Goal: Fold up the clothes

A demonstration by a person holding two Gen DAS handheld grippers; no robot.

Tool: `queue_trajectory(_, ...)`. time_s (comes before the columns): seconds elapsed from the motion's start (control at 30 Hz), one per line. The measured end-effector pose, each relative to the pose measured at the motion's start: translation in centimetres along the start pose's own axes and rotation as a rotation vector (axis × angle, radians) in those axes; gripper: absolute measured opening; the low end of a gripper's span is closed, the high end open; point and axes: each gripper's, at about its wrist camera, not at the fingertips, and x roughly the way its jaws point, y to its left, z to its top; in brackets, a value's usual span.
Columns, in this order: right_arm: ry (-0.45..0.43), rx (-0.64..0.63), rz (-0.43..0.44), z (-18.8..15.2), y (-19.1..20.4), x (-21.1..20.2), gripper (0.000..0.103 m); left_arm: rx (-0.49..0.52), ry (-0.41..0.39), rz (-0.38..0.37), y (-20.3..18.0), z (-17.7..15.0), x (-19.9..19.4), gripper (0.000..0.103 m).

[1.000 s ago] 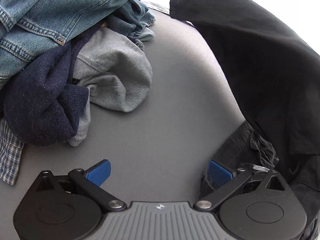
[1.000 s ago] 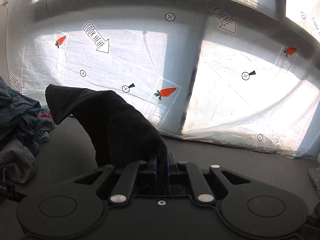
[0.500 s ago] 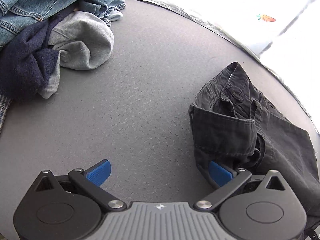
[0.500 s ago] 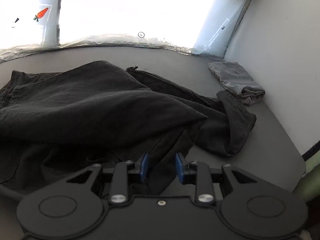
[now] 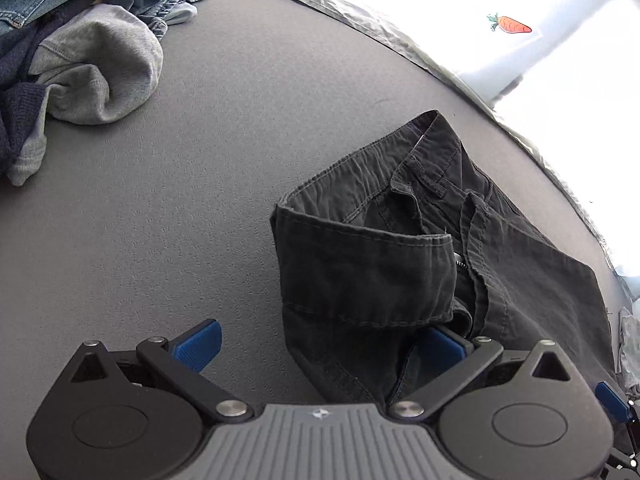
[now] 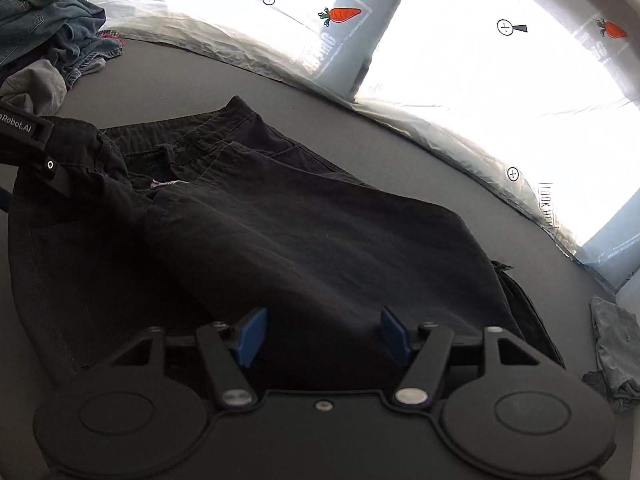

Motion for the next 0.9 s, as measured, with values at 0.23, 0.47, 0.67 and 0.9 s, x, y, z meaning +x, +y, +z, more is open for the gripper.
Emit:
queue_trajectory(0.23, 0.012, -0.159, 0.112, 0.6, 2.1, 1.7, 0.075, 0.046, 0.082, 0.012, -1.1, 1.0, 2.9, 0.103)
queue_trajectory(0.47, 0.04, -0.173, 0.1, 0.5, 2.9, 2.8, 0.038, 0.036, 0.111, -0.024, -1.1, 1.5, 3.5, 0.097)
queue_trajectory(0.67, -0.089, -0.077, -0.042, 0.7, -0.3, -0.6, 0.009, 0.004, 0.075, -0.052, -1.3, 0.7, 2.4, 0.077)
queue_trajectory(0.9, -0.146, 0.031, -0.388, -2.6, -8.4, -4.6, 0.009, 0.033, -0.005, -0.028, -2.0, -0.8, 0.1, 0.071)
